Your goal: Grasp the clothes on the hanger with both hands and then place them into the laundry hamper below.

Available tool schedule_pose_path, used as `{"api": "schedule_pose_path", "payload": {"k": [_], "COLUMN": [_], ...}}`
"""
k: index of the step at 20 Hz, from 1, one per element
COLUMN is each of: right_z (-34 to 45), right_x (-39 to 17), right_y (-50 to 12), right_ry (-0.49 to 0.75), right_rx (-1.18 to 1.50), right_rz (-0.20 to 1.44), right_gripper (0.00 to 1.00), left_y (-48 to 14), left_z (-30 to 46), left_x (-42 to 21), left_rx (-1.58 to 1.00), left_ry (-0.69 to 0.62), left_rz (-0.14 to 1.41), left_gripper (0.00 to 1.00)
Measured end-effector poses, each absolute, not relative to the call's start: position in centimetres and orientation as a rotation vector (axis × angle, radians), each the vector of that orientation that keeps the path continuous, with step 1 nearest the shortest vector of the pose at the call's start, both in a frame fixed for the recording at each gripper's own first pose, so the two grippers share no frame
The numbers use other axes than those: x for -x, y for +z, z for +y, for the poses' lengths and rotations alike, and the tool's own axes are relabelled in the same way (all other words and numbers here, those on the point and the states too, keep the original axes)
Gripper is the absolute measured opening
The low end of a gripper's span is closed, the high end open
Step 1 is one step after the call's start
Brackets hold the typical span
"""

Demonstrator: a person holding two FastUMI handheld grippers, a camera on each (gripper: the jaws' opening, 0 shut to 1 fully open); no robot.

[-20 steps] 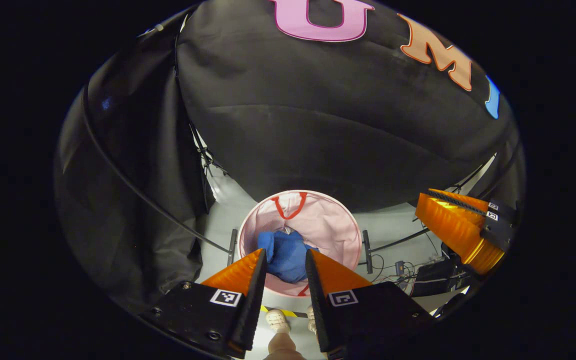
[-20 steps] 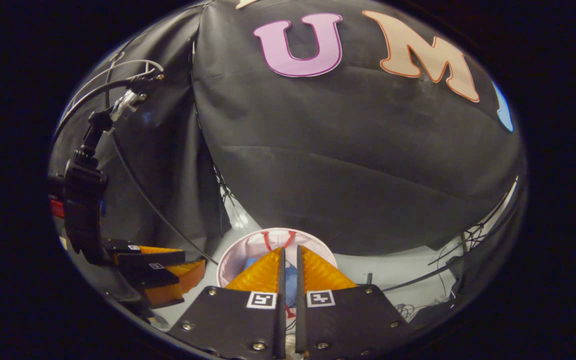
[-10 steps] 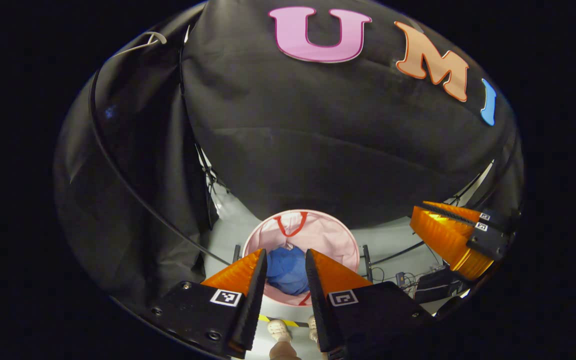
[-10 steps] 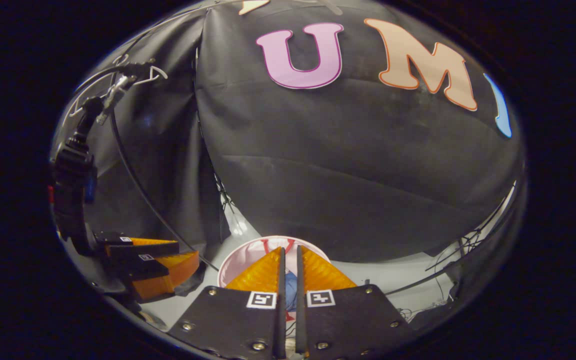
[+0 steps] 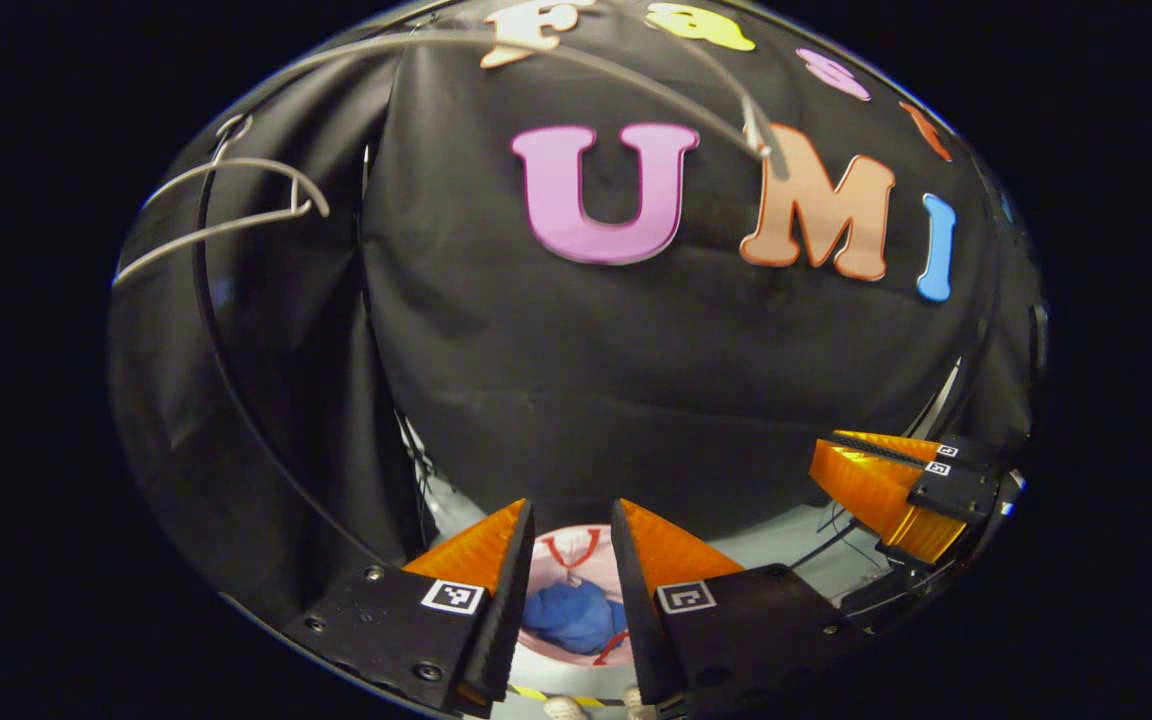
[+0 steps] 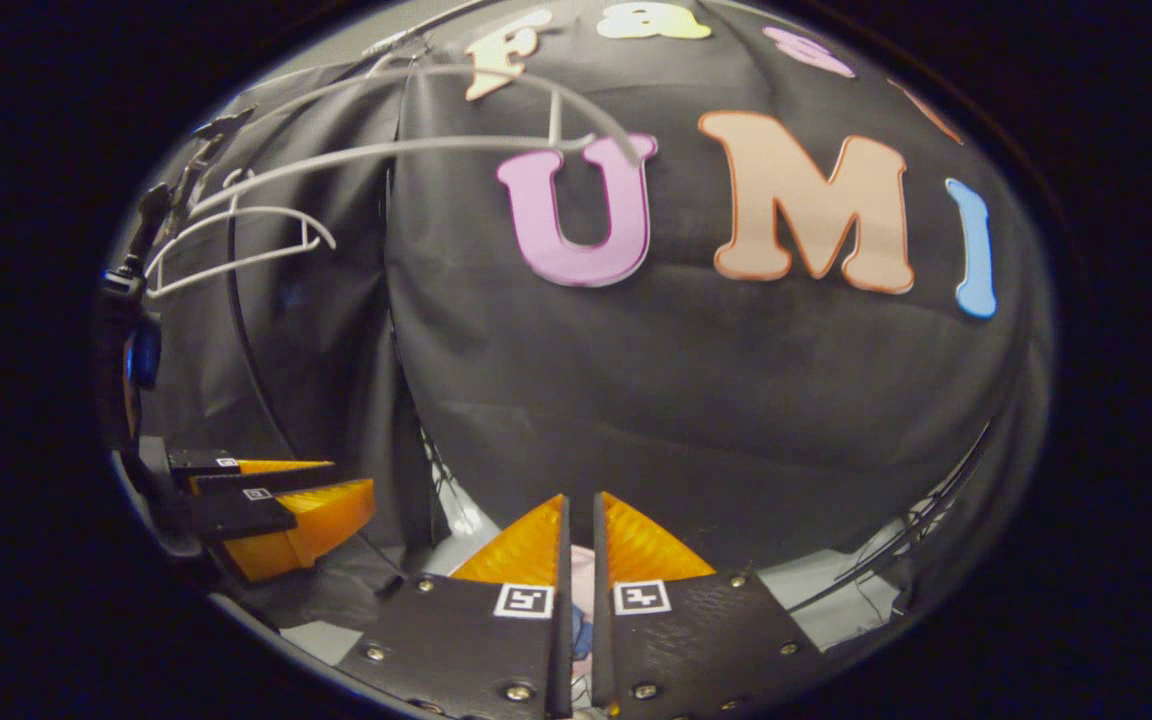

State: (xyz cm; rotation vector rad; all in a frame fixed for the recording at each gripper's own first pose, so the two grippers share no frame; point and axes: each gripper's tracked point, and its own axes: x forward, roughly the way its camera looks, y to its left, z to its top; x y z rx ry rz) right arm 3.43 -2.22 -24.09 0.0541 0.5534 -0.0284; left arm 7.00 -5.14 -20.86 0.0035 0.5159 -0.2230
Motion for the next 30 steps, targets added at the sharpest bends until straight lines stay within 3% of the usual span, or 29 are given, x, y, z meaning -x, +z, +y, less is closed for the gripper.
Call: {"api": "schedule_pose_path", "payload": {"k": [9,11,12,13,15,17,20,23,26,27,28,30], "right_z": [-4.4,-4.6,-4.8,-5.0,-5.6,-6.1,-7.5,-8.7,-10.6,-11.5,-12.4,-14.2], "right_x": [-3.9,-3.3,-2.9,-2.0,-1.2,-0.7,0.8,2.4,4.2,4.8,5.4,6.6], "right_y": [-8.4,-6.0,-4.9,-3.6,-2.2,-1.4,-0.4,0.9,2.1,2.3,2.6,3.2], "right_ry": [-0.083,-0.092,-0.101,-0.109,-0.124,-0.143,-0.186,-0.229,-0.28,-0.298,-0.313,-0.33], "right_rx": [0.006,0.006,0.001,-0.01,-0.031,-0.036,-0.023,-0.014,-0.002,0.008,0.019,0.038], "right_rz": [0.246,0.207,0.191,0.177,0.151,0.139,0.127,0.108,0.096,0.091,0.09,0.084], "right_gripper": [0.07,0.03,0.08,0.07,0.17,0.42,0.79,0.97,0.89,0.89,0.97,0.89], "left_y": [-5.0,-2.6,-1.3,-0.1,1.5,2.4,3.0,3.8,4.8,5.0,5.2,5.3], "left_z": [-8.0,-7.9,-8.3,-8.5,-8.8,-8.9,-9.3,-10.0,-11.6,-12.3,-13.3,-15.2], "left_x": [-6.5,-4.6,-4.2,-3.8,-3.2,-2.5,-1.6,-0.6,0.2,0.5,0.8,1.5], "left_rx": [0.014,0.02,0.029,0.038,0.043,0.036,0.028,0.044,0.03,0.027,0.027,0.031], "left_ry": [-0.297,-0.319,-0.329,-0.339,-0.35,-0.361,-0.387,-0.426,-0.467,-0.479,-0.495,-0.515], "left_rz": [0.192,0.139,0.123,0.107,0.077,0.062,0.048,0.044,0.029,0.022,0.022,0.024], "left_gripper": [0.48,0.52,0.52,0.61,0.8,0.99,0.97,0.98,0.97,0.97,0.97,0.97]}}
